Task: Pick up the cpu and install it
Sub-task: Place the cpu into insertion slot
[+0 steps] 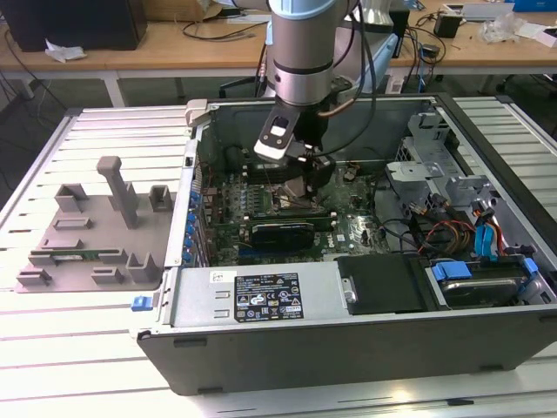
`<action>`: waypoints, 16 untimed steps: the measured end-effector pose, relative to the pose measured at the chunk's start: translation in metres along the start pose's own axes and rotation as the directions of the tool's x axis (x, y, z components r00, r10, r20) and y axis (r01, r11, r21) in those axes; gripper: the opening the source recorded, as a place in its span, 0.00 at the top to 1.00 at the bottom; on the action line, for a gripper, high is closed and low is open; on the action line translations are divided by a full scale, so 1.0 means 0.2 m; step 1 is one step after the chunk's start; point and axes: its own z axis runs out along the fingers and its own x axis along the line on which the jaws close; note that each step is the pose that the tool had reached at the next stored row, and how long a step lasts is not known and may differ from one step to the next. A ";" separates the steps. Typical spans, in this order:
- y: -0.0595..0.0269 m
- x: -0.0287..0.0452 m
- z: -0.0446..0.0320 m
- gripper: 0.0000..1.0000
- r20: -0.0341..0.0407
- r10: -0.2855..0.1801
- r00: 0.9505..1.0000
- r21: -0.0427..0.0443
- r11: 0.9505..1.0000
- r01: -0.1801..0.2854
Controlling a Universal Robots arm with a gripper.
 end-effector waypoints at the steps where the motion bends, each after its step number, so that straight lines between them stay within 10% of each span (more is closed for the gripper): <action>1: 0.000 0.000 0.000 0.45 0.001 0.017 1.000 0.000 1.000 -0.017; 16: 0.001 0.002 -0.001 0.45 0.009 0.201 0.980 0.001 0.980 -0.201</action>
